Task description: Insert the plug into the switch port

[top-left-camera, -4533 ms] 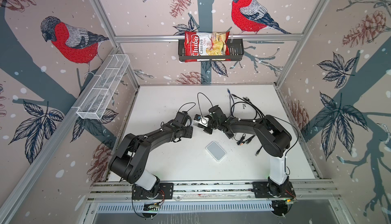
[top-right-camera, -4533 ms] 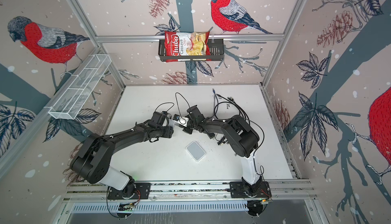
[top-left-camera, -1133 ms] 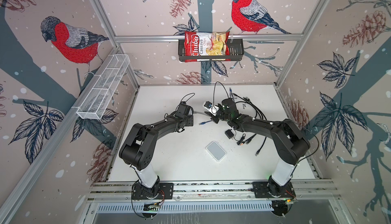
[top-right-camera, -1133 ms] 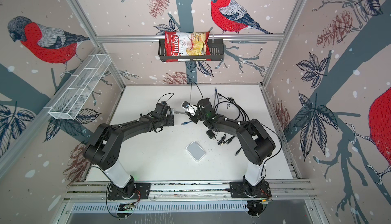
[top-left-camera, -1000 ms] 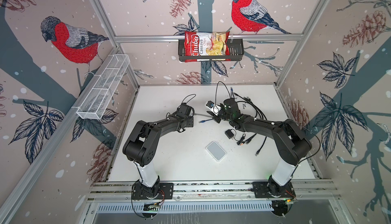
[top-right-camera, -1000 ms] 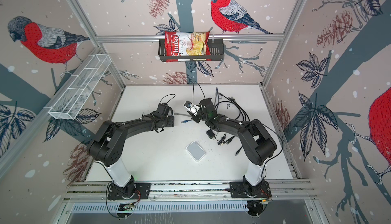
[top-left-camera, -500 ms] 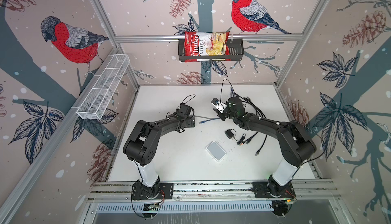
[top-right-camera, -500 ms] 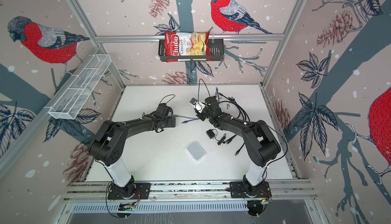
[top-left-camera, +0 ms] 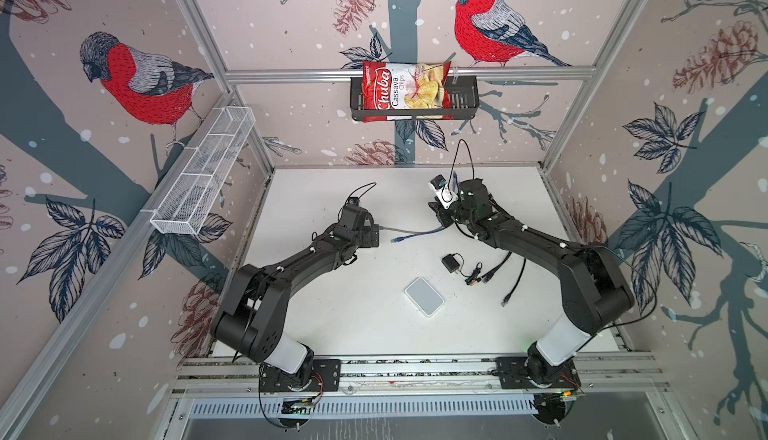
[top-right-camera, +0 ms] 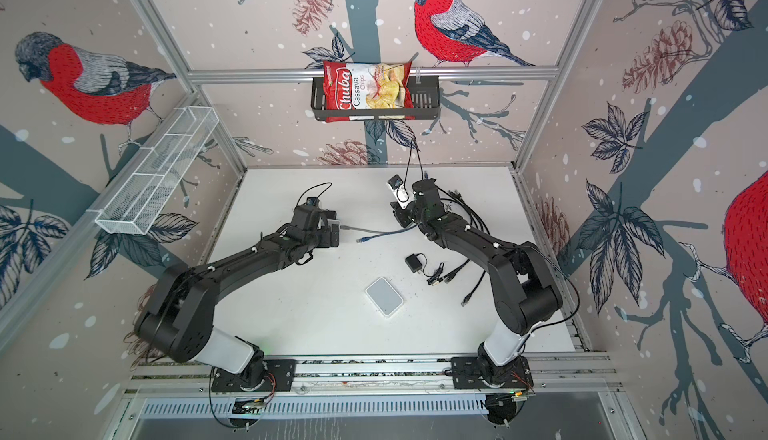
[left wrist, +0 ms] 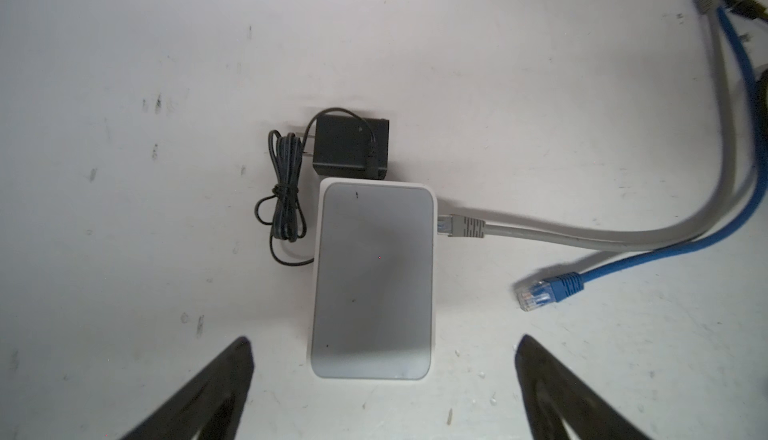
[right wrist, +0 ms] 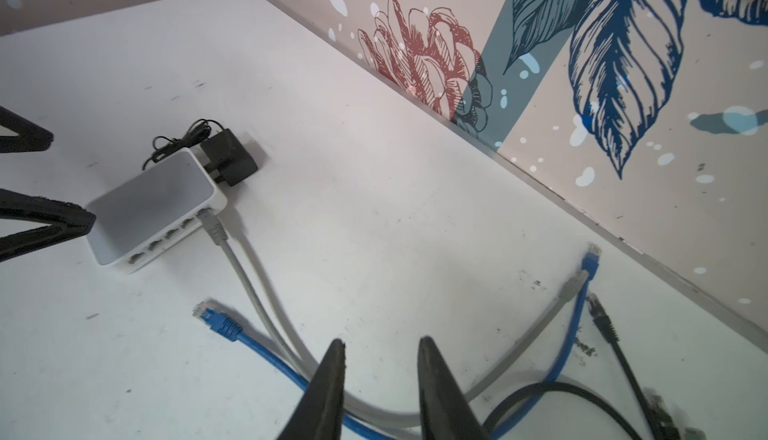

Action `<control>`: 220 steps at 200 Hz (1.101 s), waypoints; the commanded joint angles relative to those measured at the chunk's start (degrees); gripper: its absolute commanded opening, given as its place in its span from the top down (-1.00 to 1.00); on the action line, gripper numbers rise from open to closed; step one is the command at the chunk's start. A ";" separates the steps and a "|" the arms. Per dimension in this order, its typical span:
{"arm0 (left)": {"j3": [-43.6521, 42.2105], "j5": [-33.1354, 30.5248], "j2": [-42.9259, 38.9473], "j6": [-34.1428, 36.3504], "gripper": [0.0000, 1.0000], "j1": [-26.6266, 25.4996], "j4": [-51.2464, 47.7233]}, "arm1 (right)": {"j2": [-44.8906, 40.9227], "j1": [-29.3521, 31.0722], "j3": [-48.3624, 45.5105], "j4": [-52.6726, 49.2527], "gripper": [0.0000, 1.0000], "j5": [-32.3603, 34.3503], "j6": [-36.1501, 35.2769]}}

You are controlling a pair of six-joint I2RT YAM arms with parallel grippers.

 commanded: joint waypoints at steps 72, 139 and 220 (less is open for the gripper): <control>-17.57 10.05 -18.06 -1.80 -0.95 -0.41 15.77 | -0.67 -1.23 -0.16 -5.20 0.44 9.17 2.40; -20.63 7.44 -22.15 -1.63 -0.95 -0.72 17.90 | 2.53 -19.42 1.97 -15.13 0.51 18.15 26.55; -21.66 9.67 -19.94 -1.27 -0.95 -0.70 23.26 | 8.52 -26.54 -0.17 -22.22 0.51 20.74 27.57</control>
